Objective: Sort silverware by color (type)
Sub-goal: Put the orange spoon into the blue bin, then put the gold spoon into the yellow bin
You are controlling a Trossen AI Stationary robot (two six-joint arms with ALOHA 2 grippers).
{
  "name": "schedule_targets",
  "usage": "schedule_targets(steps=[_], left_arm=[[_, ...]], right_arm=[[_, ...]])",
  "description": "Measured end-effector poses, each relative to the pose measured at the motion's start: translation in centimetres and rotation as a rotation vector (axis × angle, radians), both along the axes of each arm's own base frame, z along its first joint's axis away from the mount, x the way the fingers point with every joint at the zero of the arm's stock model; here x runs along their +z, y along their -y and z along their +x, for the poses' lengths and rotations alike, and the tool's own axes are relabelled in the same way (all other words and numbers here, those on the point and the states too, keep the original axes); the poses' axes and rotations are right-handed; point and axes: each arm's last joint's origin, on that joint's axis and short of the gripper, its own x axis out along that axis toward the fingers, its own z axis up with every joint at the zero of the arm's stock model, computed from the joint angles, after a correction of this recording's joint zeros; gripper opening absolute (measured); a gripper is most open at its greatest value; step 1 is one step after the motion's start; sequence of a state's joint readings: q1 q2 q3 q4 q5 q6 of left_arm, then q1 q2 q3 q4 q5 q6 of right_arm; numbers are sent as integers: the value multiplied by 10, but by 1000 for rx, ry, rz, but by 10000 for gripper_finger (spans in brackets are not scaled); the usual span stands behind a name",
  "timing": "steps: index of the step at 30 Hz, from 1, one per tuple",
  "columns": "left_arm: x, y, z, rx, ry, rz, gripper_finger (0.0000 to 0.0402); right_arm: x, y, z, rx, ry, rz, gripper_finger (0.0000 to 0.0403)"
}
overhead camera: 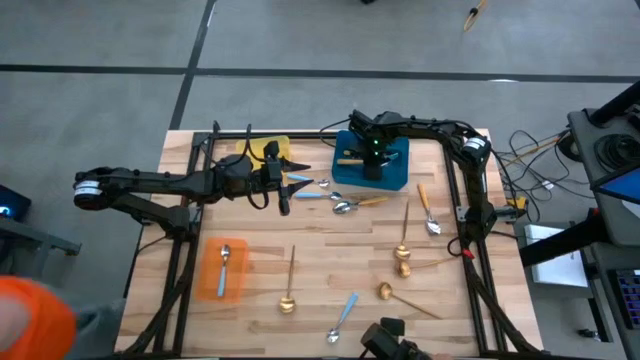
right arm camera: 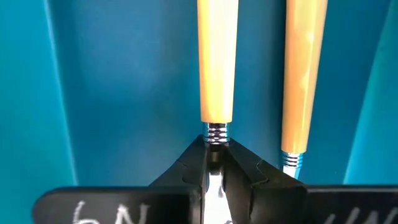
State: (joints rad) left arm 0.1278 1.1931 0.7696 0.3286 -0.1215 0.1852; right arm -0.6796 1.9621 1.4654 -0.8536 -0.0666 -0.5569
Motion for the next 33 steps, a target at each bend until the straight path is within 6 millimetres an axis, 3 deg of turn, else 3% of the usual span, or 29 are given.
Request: schedule_targets(steps=[14, 20, 28, 33], left_arm=[[0, 0, 0, 1, 3, -12, 152], [0, 0, 0, 2, 4, -19, 152], [0, 0, 0, 2, 6, -28, 152], [0, 0, 0, 6, 17, -69, 152]], right_arm=[[0, 0, 0, -35, 1, 6, 30], [0, -1, -2, -43, -24, 2, 53], [0, -1, -2, -43, -26, 3, 45], [10, -2, -3, -70, -3, -8, 45]])
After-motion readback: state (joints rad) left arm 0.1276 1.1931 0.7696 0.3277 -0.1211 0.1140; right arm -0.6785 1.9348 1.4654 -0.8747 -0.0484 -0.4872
